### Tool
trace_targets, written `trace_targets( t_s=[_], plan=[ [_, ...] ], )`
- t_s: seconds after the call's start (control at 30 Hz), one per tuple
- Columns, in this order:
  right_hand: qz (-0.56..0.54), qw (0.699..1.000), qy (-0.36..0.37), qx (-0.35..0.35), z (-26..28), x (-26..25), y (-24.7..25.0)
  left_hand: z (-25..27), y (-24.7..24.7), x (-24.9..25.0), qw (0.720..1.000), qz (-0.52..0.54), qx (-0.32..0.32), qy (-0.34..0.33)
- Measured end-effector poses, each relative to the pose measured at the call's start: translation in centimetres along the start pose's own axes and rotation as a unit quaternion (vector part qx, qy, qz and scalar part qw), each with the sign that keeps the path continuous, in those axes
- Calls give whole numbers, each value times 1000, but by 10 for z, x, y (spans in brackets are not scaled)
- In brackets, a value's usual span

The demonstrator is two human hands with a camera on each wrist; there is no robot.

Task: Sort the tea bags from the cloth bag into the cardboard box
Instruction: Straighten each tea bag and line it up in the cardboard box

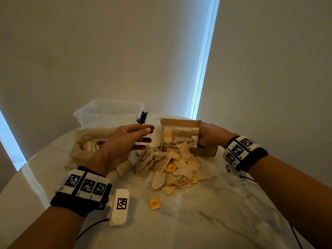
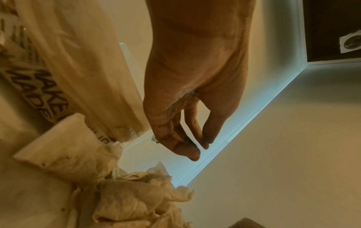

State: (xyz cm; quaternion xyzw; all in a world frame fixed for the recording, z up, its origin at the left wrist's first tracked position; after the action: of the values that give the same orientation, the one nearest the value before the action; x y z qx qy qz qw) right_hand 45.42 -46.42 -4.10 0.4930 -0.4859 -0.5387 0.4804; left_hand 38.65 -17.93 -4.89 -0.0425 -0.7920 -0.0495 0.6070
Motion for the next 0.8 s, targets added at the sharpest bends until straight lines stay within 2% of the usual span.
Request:
trace_targets(
  t_s=[0.13,0.23,0.3,0.37,0.43,0.53,0.6,0.7,0.8],
  plan=[
    [-112,992,52,36,19,-22,30,0,6,4,1000,-10,10,-6],
    [-209,970,127,-5,48,-60,34,0,12,8,1000,-15,22,-12],
    [-237,958,154,-55,67,-87,25,0,17,12,999,-13,37,-22],
    [-220,953,185,-94,81,-114,10,1,23,17,997,-12,63,-38],
    [-170,957,209,-104,86,-135,-5,2,29,21,995,-16,81,-48],
    [-131,969,194,-75,82,-144,-14,3,30,20,995,-19,84,-46],
    [-160,967,193,-53,79,-141,-10,3,28,20,996,-23,72,-45],
    [-279,940,195,-20,80,-129,6,4,23,25,997,-30,42,-59],
    [-430,885,179,13,82,-110,18,5,10,28,997,-47,-11,-61]
  ],
)
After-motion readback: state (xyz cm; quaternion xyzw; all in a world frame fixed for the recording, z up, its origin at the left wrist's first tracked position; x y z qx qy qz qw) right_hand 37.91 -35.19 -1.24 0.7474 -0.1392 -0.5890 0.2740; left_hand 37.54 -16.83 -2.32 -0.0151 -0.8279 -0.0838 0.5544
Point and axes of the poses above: each hand's wrist, its own z-axis away from the middle knuckle, its own y-axis out of the back of the hand, x = y × z, the point moved 8 cm from there along -z, towards the middle knuckle, and after that the axes turned 9 degrees about -y, right-handed, at the moved point
